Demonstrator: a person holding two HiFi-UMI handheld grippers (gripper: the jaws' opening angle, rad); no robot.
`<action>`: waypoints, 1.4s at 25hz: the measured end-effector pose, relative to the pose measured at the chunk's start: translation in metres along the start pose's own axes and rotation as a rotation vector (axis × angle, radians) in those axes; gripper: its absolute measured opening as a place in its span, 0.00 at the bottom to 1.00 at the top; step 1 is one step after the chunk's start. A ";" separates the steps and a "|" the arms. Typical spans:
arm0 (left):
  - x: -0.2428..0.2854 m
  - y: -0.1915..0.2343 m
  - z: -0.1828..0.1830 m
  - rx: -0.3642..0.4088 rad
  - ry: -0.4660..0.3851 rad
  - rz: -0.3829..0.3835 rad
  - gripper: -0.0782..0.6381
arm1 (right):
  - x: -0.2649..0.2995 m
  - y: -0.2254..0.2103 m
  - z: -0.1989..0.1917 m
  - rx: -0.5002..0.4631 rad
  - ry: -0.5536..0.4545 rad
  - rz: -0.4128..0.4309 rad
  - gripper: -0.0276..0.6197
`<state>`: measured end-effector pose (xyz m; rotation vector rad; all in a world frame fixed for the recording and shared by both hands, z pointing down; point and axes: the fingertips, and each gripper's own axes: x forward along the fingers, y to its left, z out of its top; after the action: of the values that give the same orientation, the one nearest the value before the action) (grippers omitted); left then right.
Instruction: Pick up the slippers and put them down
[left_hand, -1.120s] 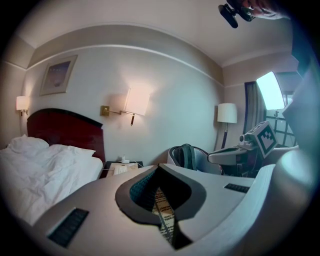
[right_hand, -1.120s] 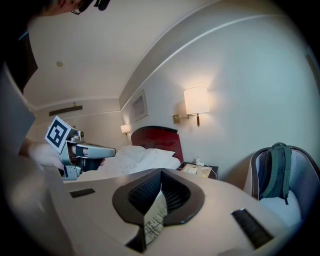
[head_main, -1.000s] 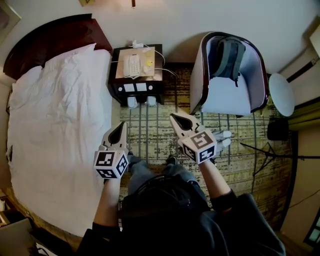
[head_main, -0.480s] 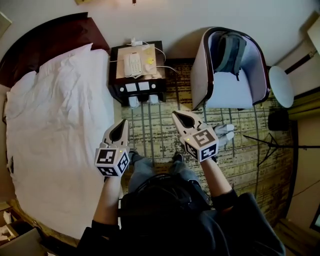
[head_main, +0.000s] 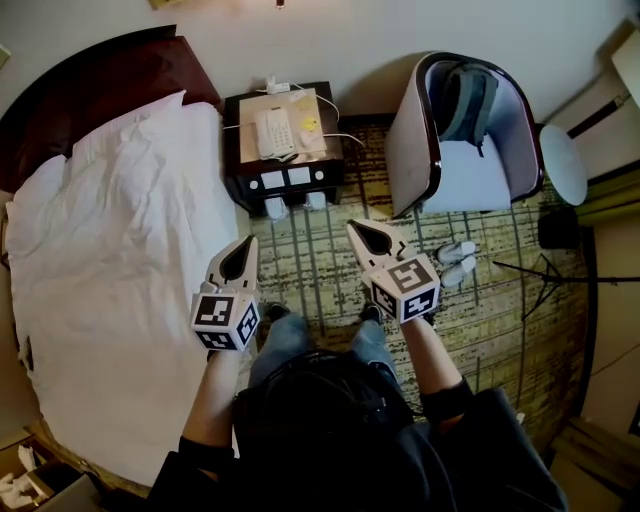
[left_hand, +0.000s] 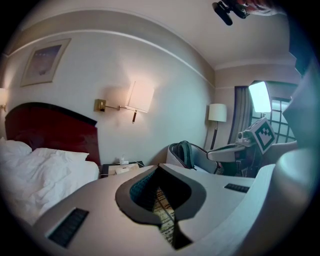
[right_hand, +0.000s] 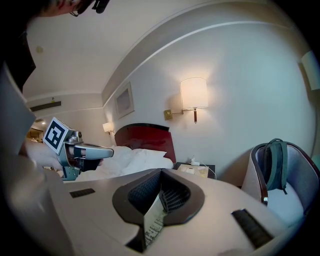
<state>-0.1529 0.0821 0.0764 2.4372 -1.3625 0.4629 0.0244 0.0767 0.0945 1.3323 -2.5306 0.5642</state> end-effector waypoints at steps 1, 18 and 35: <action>0.002 0.006 0.000 0.006 0.001 -0.011 0.11 | 0.006 0.002 0.002 0.002 -0.002 -0.009 0.04; 0.009 0.081 -0.011 0.049 0.009 -0.104 0.11 | 0.094 0.053 0.001 0.005 0.044 -0.041 0.04; 0.082 0.058 -0.077 -0.003 0.036 0.043 0.11 | 0.134 -0.023 -0.064 0.019 0.090 0.047 0.10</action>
<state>-0.1715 0.0233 0.1866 2.3898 -1.4024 0.5126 -0.0309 -0.0066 0.2074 1.2276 -2.4960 0.6435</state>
